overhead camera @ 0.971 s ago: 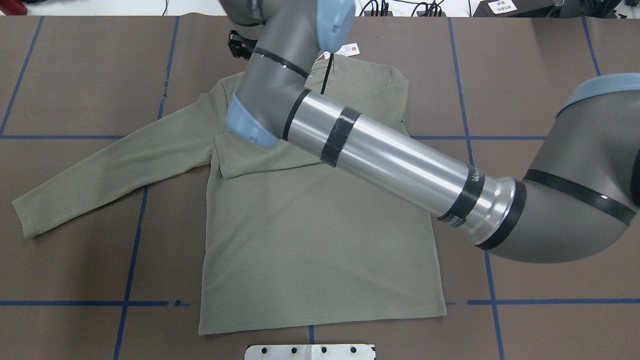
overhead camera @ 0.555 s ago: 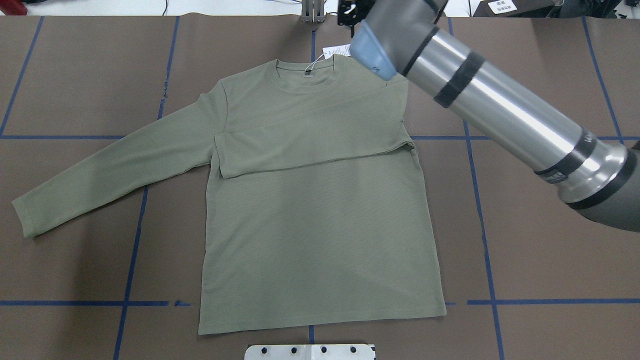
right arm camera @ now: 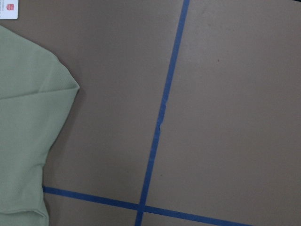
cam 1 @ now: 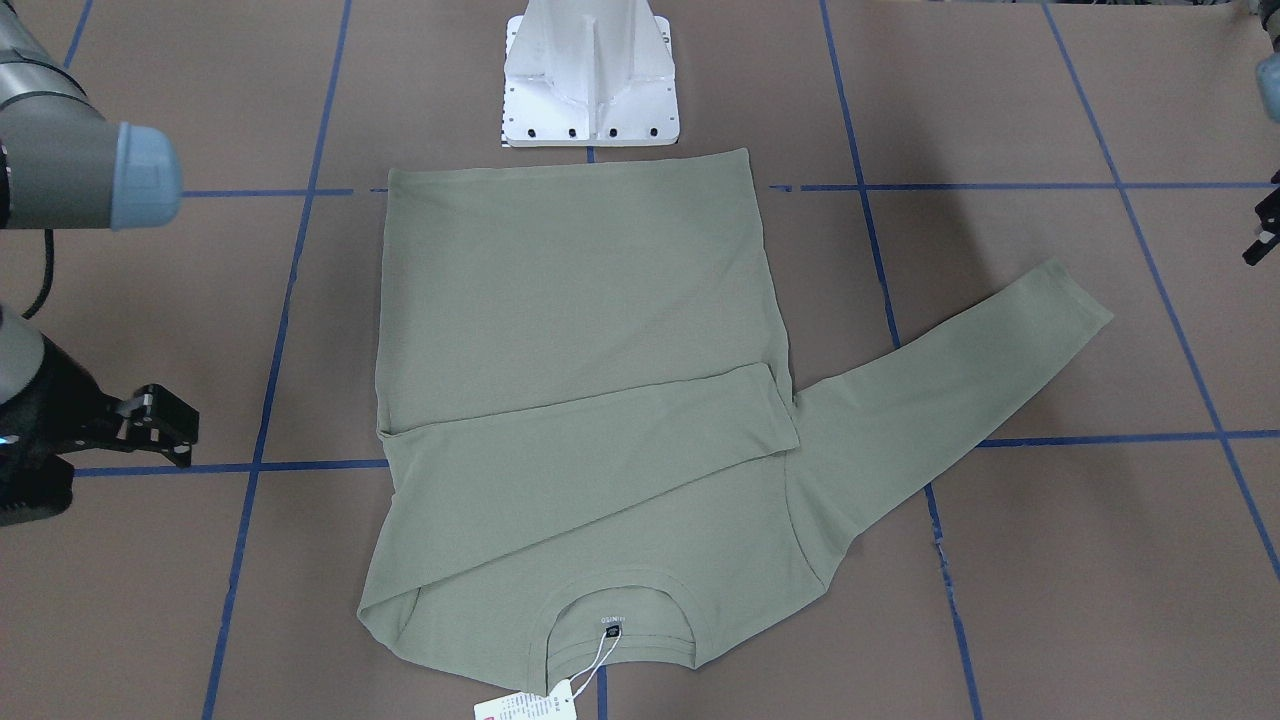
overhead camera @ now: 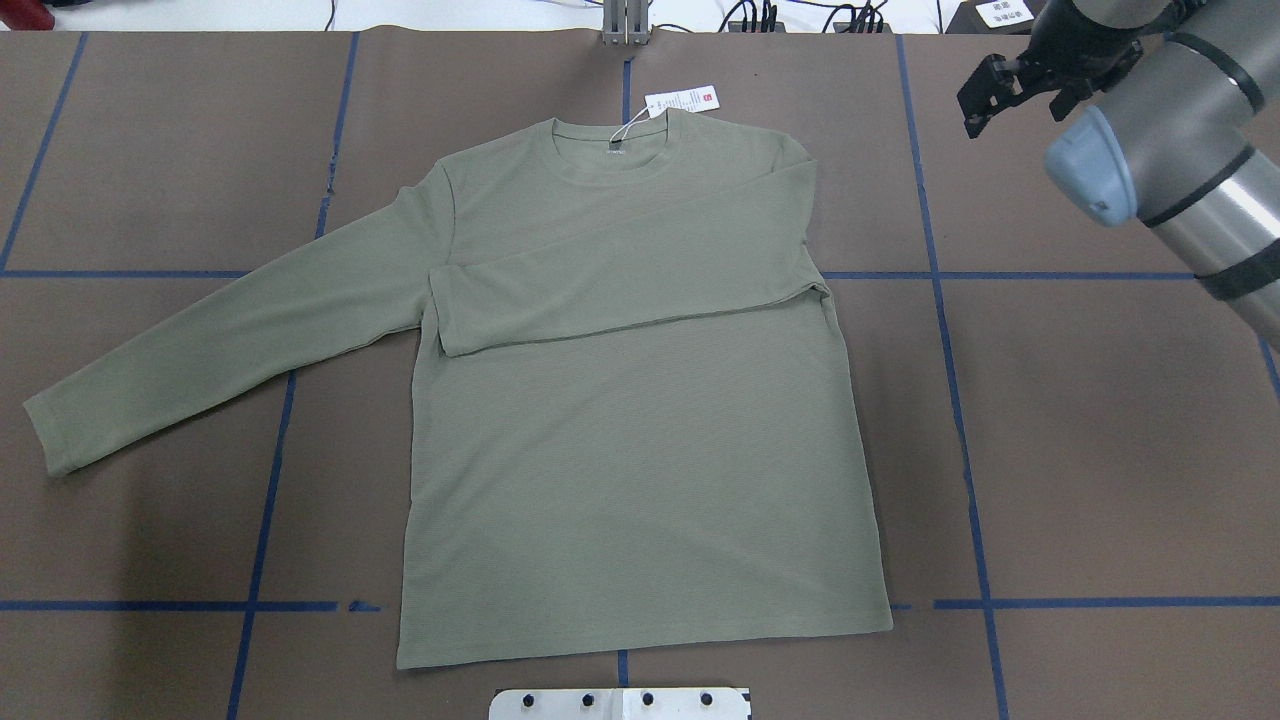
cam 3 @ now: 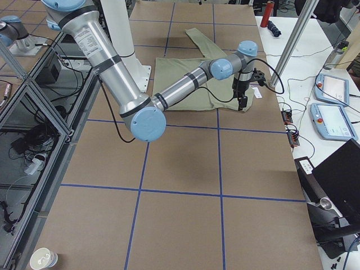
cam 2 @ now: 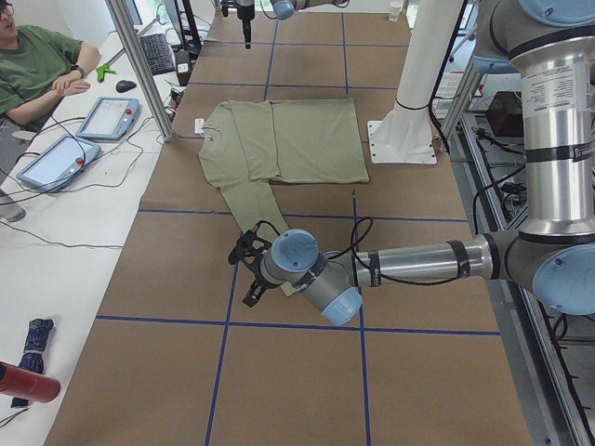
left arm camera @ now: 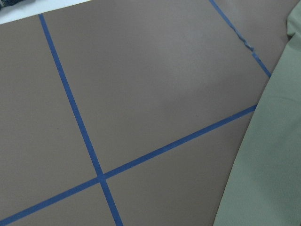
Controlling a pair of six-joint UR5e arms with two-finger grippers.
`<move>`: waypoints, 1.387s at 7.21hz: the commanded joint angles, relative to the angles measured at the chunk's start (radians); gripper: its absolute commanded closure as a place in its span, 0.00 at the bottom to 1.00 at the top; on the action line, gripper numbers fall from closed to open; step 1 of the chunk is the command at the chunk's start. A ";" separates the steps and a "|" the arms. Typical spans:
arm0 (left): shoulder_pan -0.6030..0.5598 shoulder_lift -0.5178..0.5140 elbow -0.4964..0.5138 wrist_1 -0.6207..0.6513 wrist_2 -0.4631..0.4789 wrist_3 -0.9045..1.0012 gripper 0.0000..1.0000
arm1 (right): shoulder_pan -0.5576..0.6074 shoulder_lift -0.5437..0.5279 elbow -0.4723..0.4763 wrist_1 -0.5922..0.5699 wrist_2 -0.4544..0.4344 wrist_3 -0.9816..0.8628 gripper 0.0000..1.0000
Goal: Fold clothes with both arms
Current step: 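Raise the right gripper away while the left gripper moves to the other cuff, then grasp the sleeve cuff nearest the left gripper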
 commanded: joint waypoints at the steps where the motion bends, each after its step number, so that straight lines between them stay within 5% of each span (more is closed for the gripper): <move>1: 0.166 0.082 -0.009 -0.120 0.132 -0.011 0.00 | 0.012 -0.070 0.047 0.036 0.011 -0.003 0.00; 5: 0.453 0.082 -0.076 -0.116 0.304 -0.114 0.00 | 0.012 -0.073 0.065 0.037 0.010 0.033 0.00; 10: 0.584 0.101 -0.070 -0.111 0.374 -0.114 0.02 | 0.012 -0.086 0.087 0.036 0.011 0.040 0.00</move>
